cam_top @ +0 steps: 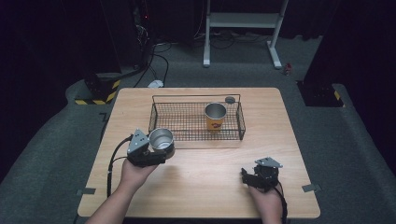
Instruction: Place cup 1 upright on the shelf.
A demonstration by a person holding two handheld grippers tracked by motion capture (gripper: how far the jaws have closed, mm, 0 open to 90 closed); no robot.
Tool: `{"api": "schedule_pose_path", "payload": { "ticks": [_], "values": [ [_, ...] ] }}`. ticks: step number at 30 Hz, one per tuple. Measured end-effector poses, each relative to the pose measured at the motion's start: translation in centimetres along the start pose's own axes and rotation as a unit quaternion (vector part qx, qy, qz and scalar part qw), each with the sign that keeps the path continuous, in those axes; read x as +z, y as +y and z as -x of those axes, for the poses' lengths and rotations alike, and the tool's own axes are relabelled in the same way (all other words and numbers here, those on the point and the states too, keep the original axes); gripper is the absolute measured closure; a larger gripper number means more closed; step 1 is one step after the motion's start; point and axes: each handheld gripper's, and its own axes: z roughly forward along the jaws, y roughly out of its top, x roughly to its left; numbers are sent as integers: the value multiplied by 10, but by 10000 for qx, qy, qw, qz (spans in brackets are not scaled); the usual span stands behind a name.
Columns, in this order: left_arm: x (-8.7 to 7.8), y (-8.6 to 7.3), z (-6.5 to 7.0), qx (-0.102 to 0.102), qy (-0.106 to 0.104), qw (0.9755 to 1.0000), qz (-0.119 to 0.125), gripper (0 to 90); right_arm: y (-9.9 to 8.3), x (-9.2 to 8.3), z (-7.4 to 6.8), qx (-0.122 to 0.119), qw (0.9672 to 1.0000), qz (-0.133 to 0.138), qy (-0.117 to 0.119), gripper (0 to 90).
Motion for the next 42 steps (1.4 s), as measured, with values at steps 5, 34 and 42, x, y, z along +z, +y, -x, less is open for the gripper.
{"api": "schedule_pose_path", "payload": {
  "ticks": [5,34,42],
  "values": [
    [1,5,-1,27,54,10000,67,187,0,0,0,-1,10000,1,-1,154],
    [27,41,-17,72,288,9995,105,187,0,0,0,-9,10000,-3,14,154],
    [44,52,-33,-94,355,9993,76,187,1,1,0,-22,10000,-2,26,154]
  ]
}}
